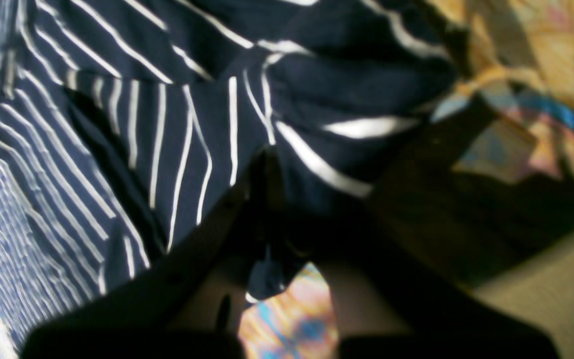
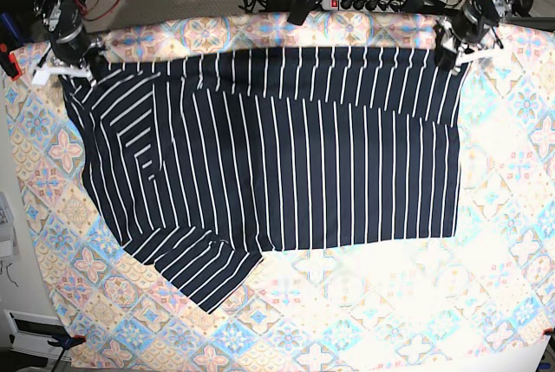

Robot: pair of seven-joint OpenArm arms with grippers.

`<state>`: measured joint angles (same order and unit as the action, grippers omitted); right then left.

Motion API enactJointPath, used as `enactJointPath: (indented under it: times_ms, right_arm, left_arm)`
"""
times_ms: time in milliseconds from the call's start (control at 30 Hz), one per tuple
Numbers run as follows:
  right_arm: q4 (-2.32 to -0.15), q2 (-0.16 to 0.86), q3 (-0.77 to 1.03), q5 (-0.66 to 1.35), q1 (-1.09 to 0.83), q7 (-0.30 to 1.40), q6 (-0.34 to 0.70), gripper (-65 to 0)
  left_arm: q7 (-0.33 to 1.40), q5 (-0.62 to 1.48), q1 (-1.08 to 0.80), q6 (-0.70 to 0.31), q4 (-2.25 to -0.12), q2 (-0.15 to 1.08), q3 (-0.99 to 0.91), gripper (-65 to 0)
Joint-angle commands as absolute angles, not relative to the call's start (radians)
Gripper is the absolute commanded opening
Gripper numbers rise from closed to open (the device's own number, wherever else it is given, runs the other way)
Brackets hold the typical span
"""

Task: Fold the T-shirt properly
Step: 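Grasp the collar edge with both grippers and drag it away from the hem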

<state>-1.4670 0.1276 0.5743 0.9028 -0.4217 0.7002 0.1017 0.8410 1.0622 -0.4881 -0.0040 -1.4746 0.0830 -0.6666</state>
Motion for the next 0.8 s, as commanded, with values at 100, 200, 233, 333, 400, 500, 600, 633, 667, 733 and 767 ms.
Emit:
enactJointPath:
  times_ms: [100,200,233,333,400,500,600,633,667,733,767]
  right_arm:
    - [-1.538,0.148,0.608,0.908,-0.490,0.653,0.107,-65.0]
    - [-1.563,0.147,0.611,0.908,-0.532,0.653,0.107,-65.0]
    - [-1.566,0.147,0.611,0.908,-0.538,0.653,0.107,-65.0]
    - [-1.561,0.145,0.611,0.908,-0.549,0.653,0.107,-65.0]
    - [-1.550,0.145,0.611,0.906,-0.547,0.650,0.107,-64.8]
    - [-1.535,0.145,0.611,0.906,-0.545,0.650,0.107,-64.1]
    - [-1.537,0.143,0.613,0.906,-0.545,0.648,0.105,-59.0]
    - [-1.537,0.143,0.615,0.906,-0.547,0.648,0.105,-56.7]
    - [-1.537,0.143,0.615,0.906,-0.549,0.648,0.105,-54.5]
    - [-1.538,0.143,0.636,0.906,-0.550,0.653,0.105,-49.7]
    - [-1.540,0.140,0.651,0.906,-0.550,0.653,0.105,-46.5]
  left_arm:
    - [0.803,1.058,-0.556,-0.004,-1.527,0.102,-0.680,-65.0]
    - [0.803,1.079,-0.585,-0.005,-1.527,0.104,-0.682,-65.0]
    - [0.803,1.084,-0.598,-0.005,-1.527,0.104,-0.682,-65.0]
    - [0.803,1.084,-0.605,-0.005,-1.526,0.104,-0.680,-65.0]
    - [0.803,1.082,-0.604,-0.005,-1.521,0.102,-0.679,-65.0]
    - [0.803,1.082,-0.602,-0.005,-1.521,0.101,-0.676,-65.0]
    - [0.843,1.084,-0.602,-0.004,-1.521,0.101,-0.680,-64.5]
    - [0.862,1.084,-0.602,-0.004,-1.521,0.101,-0.680,-62.4]
    - [0.871,1.084,-0.601,-0.004,-1.523,0.101,-0.682,-60.0]
    - [0.875,1.086,-0.601,-0.002,-1.526,0.099,-0.682,-53.5]
    - [0.877,1.086,-0.602,-0.002,-1.526,0.099,-0.682,-49.6]
